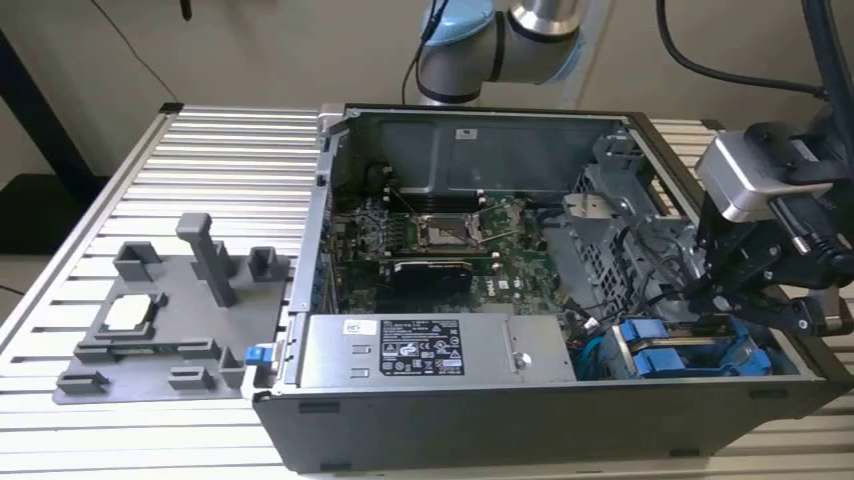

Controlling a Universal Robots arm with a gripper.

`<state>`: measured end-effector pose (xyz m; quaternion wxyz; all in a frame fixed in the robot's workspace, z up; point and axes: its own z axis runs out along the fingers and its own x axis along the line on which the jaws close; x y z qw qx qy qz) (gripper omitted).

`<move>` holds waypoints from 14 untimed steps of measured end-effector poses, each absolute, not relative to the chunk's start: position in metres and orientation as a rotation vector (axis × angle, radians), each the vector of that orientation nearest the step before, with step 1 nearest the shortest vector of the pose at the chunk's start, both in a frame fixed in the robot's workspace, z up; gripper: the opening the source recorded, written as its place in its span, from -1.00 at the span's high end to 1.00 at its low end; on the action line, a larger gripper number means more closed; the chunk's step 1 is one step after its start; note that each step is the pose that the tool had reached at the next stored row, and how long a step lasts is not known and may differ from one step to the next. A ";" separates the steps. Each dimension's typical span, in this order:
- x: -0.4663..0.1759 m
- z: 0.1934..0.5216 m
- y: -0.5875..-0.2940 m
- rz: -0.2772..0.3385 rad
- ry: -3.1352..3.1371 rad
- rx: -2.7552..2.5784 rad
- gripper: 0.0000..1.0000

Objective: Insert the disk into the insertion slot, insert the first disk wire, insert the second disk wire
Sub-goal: 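Insert the second disk wire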

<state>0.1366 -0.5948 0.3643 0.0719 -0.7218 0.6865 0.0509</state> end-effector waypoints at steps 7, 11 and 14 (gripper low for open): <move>0.139 0.356 -0.595 0.161 2.059 -2.165 0.68; 0.141 0.352 -0.595 0.167 2.057 -2.161 0.68; 0.141 0.350 -0.595 0.167 2.068 -2.149 0.68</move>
